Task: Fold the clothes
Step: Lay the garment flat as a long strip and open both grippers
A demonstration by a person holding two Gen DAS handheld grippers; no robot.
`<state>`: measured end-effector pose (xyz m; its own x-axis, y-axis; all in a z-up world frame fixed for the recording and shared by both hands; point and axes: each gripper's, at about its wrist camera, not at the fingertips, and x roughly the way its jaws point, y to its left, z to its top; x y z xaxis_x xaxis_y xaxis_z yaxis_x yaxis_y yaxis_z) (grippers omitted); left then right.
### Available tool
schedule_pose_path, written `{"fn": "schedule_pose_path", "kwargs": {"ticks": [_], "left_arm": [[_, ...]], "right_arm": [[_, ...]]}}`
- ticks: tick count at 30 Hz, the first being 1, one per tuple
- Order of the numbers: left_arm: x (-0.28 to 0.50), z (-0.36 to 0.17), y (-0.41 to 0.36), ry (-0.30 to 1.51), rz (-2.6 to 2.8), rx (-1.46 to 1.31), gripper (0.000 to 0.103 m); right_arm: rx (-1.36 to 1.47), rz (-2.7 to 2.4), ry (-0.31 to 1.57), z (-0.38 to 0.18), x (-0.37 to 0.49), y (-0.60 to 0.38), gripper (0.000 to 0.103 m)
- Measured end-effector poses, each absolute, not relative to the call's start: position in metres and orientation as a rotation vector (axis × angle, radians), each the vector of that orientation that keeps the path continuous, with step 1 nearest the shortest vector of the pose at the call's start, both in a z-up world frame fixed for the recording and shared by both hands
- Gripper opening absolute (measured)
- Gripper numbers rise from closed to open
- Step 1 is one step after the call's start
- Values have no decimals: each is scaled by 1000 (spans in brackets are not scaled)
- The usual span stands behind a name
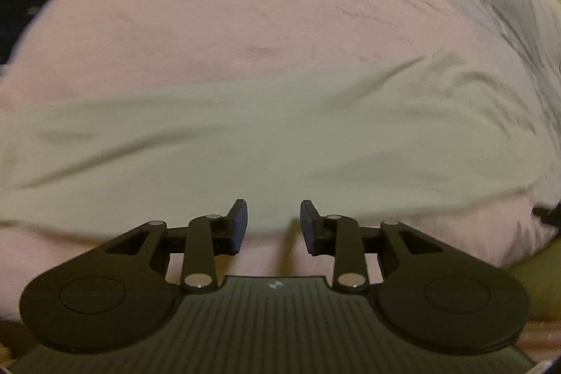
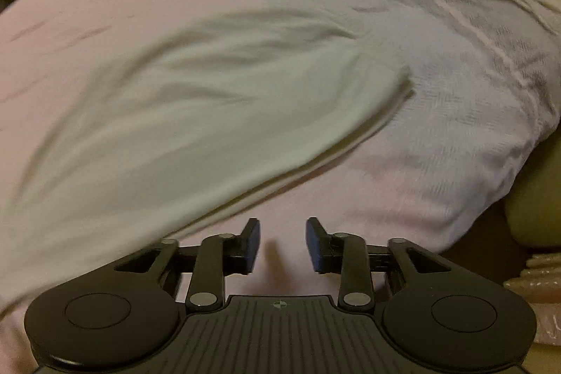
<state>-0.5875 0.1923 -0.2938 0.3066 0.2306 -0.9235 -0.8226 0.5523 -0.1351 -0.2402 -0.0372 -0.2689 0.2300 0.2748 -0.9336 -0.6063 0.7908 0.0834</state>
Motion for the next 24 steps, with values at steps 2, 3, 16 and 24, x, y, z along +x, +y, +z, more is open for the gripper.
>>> {"fn": "schedule_pose_path", "kwargs": {"ticks": [2, 3, 16, 24], "left_arm": [[-606, -267, 180, 1038, 791, -658, 37], [-615, -255, 174, 1042, 797, -643, 38], [-680, -162, 116, 1021, 819, -504, 42], [-680, -149, 105, 995, 842, -462, 43]], "right_arm": [[-335, 707, 1181, -241, -276, -33, 61], [-344, 738, 1170, -229, -294, -33, 62], [-460, 774, 1110, -163, -422, -39, 63], [-545, 824, 1069, -151, -440, -35, 63]]}}
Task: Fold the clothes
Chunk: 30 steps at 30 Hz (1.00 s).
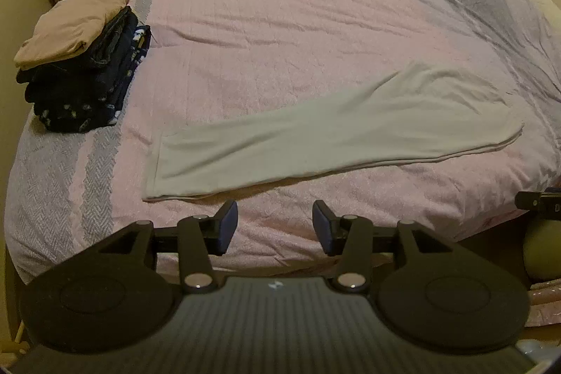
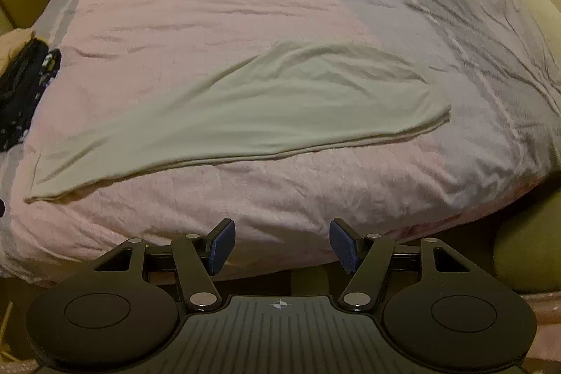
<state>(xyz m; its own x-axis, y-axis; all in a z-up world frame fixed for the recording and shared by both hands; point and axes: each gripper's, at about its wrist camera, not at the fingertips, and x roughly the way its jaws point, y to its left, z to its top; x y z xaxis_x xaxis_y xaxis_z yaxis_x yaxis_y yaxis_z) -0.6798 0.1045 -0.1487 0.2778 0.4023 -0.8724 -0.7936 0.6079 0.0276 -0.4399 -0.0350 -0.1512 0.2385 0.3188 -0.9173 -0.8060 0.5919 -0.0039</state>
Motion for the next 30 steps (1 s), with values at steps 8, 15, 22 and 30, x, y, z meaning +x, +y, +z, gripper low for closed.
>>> {"fn": "schedule_pose_path", "kwargs": {"ticks": [8, 15, 22, 30], "left_arm": [[-653, -154, 97, 1001, 881, -474, 43], [-605, -155, 94, 1019, 922, -493, 46], [-554, -165, 98, 1023, 988, -559, 46], [-558, -184, 98, 913, 1150, -817, 46]], "right_arm": [[-572, 838, 1075, -159, -414, -35, 63], [-594, 858, 1084, -160, -360, -33, 63], [-643, 919, 1089, -165, -301, -12, 63], [-755, 1019, 1066, -177, -251, 26, 63]]}}
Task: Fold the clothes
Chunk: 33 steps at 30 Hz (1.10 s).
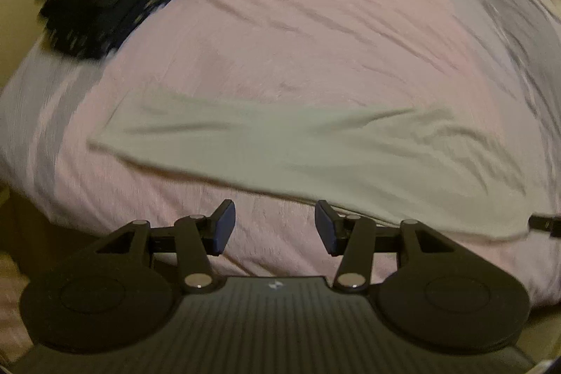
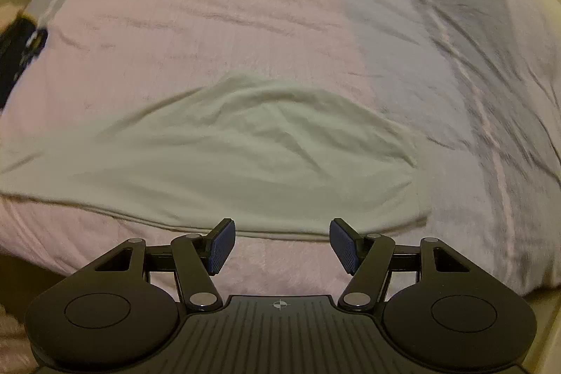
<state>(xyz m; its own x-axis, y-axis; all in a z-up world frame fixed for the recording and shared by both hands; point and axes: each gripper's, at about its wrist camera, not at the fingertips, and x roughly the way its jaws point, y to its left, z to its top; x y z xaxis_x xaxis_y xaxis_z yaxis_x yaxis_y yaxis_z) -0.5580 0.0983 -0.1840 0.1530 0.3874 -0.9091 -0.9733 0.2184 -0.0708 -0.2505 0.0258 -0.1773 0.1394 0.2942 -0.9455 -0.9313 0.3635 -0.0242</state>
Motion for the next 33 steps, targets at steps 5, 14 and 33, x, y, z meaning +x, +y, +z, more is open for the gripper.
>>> {"fn": "schedule_pose_path", "kwargs": {"ticks": [5, 14, 33], "left_arm": [[-592, -192, 97, 858, 1262, -951, 45], [-695, -219, 136, 419, 1383, -1232, 45], [-830, -362, 234, 157, 1368, -1350, 39]], "right_arm": [[-821, 1089, 1106, -194, -247, 44, 63], [-707, 1106, 1120, -206, -256, 71, 63], [-678, 966, 1158, -285, -363, 143, 63]]}}
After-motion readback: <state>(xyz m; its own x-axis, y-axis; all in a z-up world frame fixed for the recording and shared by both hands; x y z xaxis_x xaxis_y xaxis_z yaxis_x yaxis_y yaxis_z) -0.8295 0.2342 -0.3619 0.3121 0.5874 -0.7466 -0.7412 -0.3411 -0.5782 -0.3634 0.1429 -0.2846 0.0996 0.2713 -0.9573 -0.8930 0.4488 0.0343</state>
